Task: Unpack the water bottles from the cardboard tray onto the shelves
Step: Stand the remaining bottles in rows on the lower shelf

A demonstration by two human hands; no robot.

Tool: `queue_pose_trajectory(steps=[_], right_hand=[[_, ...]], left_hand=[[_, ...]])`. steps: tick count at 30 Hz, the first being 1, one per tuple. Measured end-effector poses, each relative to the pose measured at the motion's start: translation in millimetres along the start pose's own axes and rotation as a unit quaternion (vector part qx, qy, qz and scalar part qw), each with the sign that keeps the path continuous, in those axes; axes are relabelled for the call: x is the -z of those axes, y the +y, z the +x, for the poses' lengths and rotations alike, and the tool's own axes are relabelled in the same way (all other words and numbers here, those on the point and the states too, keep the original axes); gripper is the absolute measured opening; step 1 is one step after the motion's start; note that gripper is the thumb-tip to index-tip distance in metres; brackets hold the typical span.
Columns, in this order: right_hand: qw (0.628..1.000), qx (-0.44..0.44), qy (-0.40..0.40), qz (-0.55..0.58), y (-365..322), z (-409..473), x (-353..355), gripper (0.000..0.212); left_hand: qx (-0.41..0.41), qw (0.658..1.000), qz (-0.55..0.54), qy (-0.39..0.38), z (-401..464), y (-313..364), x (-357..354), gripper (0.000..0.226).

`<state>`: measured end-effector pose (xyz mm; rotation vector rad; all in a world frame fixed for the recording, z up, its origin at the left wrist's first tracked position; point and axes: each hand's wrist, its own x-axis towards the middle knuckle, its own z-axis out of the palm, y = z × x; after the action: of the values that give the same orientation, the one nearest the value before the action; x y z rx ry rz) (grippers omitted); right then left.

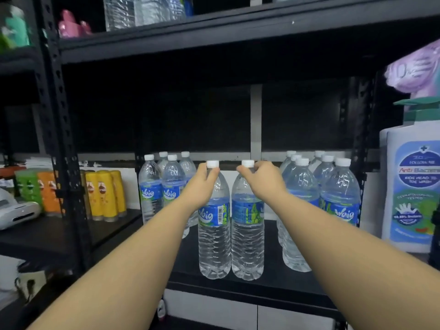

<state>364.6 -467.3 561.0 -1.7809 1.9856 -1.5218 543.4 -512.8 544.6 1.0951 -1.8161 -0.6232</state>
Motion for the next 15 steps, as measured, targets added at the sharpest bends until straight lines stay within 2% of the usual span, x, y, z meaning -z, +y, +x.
queue_pose_trajectory(steps=[8,13,15], right_hand=[[0.999,-0.028,0.003,-0.017,14,-31,-9,0.078],[0.998,-0.045,-0.013,-0.039,51,-59,-30,0.102],[0.997,-0.065,-0.025,-0.028,65,-70,-39,0.102]], left_hand=[[0.031,0.998,-0.051,0.01,-27,-18,-12,0.066],[0.11,0.99,-0.086,-0.032,-50,-53,-28,0.087],[0.11,0.984,-0.131,-0.043,-59,-69,-33,0.078]])
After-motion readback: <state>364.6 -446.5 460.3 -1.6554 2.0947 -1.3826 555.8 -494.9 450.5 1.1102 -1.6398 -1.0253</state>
